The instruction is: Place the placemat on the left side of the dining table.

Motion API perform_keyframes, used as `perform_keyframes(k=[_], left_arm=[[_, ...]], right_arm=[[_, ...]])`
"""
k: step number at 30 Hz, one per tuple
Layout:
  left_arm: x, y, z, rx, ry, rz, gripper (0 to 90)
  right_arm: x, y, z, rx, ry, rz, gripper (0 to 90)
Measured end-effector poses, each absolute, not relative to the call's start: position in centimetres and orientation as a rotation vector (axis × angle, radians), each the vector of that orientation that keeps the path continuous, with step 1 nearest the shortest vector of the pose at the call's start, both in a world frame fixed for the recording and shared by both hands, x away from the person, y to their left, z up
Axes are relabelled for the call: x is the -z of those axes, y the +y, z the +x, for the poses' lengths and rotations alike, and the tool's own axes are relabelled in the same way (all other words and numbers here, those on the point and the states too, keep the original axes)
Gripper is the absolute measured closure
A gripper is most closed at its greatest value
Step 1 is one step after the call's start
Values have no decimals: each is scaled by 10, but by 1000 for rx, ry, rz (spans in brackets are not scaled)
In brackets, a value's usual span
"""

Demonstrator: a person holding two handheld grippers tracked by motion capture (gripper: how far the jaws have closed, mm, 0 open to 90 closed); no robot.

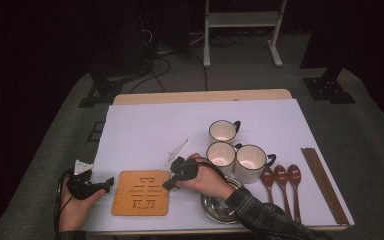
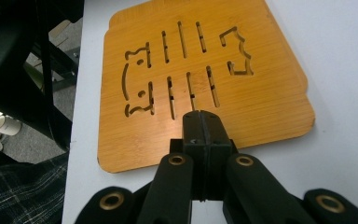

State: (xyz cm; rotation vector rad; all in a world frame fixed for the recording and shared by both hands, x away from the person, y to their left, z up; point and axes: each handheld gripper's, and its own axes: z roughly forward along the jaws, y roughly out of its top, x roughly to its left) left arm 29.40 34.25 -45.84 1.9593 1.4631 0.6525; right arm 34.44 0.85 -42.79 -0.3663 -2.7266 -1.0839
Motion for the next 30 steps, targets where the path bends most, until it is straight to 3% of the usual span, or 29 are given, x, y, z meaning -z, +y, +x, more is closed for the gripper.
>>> perform_keyframes(k=[30], left_arm=[[458, 343, 294, -651, 1463, 1959, 95]], right_arm=[[437, 15, 339, 1020, -2748, -345, 897]])
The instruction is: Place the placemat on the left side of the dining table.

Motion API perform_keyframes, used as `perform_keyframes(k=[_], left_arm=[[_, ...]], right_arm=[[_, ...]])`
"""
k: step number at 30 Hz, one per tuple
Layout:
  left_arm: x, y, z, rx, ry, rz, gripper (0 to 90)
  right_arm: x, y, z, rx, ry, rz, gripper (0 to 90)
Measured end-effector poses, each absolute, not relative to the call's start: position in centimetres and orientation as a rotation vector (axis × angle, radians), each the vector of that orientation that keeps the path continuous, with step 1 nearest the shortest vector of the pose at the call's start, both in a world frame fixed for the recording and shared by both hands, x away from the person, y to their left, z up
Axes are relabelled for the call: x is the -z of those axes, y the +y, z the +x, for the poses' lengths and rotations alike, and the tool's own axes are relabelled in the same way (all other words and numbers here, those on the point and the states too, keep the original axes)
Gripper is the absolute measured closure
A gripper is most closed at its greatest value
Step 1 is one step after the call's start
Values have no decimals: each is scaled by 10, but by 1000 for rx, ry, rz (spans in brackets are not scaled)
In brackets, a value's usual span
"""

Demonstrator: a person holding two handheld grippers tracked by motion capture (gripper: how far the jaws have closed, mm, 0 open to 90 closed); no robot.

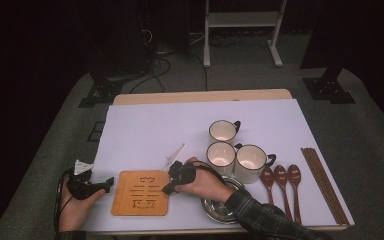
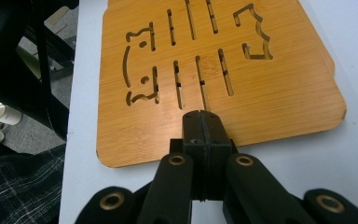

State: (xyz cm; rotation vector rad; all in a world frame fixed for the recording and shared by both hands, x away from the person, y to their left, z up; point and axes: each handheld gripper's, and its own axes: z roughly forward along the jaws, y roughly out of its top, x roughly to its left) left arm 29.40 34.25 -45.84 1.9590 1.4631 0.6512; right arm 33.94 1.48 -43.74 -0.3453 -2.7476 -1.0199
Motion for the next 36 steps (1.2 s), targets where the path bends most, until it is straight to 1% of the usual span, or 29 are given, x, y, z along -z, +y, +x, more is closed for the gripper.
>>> perform_keyframes(k=[22, 36], left_arm=[[458, 343, 295, -648, 1463, 1959, 93], [451, 341, 297, -628, 1474, 1972, 94]], right_arm=[[441, 17, 337, 971, -2784, -325, 896], [441, 16, 336, 974, -2790, -325, 896]])
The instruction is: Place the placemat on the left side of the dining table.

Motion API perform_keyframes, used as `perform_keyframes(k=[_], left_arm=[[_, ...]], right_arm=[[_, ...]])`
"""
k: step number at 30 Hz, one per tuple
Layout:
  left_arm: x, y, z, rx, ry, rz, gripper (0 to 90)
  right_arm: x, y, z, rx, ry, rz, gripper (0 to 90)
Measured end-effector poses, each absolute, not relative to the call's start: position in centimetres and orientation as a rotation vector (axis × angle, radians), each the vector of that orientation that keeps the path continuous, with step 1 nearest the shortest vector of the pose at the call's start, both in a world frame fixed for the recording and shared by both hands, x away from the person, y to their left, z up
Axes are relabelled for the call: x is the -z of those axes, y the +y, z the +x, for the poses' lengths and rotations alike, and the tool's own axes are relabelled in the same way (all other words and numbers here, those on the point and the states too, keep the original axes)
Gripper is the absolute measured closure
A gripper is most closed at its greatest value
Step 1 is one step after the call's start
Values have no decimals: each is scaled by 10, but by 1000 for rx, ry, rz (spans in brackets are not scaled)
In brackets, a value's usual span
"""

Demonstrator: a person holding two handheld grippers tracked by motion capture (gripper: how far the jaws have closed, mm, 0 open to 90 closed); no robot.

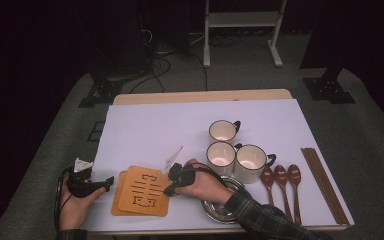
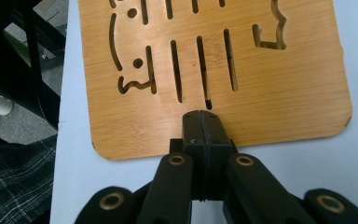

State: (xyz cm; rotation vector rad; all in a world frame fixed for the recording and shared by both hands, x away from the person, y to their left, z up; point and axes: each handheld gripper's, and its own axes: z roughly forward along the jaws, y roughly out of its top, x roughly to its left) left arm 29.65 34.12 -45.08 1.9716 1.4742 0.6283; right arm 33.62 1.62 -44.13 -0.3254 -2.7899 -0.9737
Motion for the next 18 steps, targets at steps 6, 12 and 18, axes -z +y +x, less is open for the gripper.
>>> perform_keyframes(k=[6, 12, 18], left_arm=[[447, 342, 296, -629, 1472, 1968, 95], [443, 340, 295, -620, 1478, 1974, 97], [438, 340, 293, -615, 1479, 1956, 98]], right_arm=[[441, 16, 336, 975, -2791, -327, 896], [442, 16, 336, 977, -2792, -325, 896], [442, 16, 336, 982, -2793, -319, 896]])
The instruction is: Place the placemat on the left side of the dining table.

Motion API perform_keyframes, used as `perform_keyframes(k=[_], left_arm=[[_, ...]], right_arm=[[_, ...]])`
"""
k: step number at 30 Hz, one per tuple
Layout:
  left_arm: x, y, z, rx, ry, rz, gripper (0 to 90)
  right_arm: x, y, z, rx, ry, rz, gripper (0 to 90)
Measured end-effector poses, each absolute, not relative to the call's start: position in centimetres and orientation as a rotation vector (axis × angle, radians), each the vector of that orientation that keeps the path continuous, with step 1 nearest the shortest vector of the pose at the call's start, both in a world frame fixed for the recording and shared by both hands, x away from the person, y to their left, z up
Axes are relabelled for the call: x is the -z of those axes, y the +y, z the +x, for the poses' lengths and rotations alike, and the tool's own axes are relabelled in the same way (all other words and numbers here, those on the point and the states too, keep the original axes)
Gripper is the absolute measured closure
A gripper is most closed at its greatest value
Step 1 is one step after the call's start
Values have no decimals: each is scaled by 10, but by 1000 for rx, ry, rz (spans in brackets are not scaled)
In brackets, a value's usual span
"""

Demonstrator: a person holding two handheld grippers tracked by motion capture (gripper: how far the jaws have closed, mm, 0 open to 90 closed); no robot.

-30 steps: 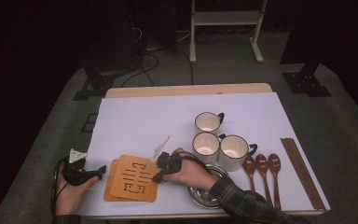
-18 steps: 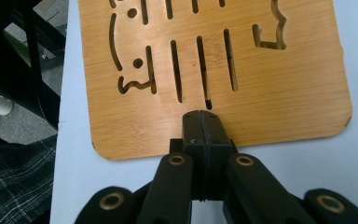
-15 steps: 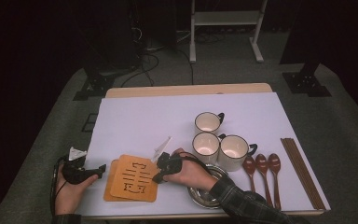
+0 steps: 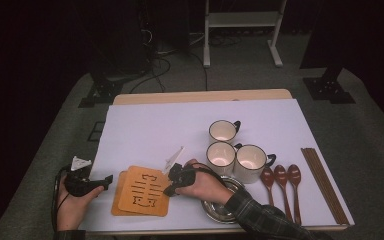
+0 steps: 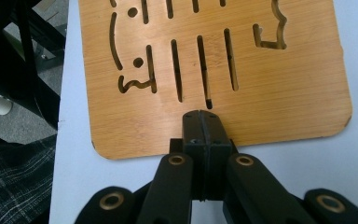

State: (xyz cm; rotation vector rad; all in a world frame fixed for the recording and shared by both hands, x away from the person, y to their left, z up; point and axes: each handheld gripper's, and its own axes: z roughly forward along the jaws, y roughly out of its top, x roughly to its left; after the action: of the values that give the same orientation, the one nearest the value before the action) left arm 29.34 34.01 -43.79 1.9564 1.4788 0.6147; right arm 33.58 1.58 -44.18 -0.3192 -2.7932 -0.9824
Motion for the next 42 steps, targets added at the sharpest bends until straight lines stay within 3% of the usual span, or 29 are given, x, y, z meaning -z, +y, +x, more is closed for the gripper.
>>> perform_keyframes(k=[42], left_arm=[[412, 321, 283, -510, 1374, 1892, 137]], right_arm=[[443, 14, 336, 981, -2781, -323, 896]])
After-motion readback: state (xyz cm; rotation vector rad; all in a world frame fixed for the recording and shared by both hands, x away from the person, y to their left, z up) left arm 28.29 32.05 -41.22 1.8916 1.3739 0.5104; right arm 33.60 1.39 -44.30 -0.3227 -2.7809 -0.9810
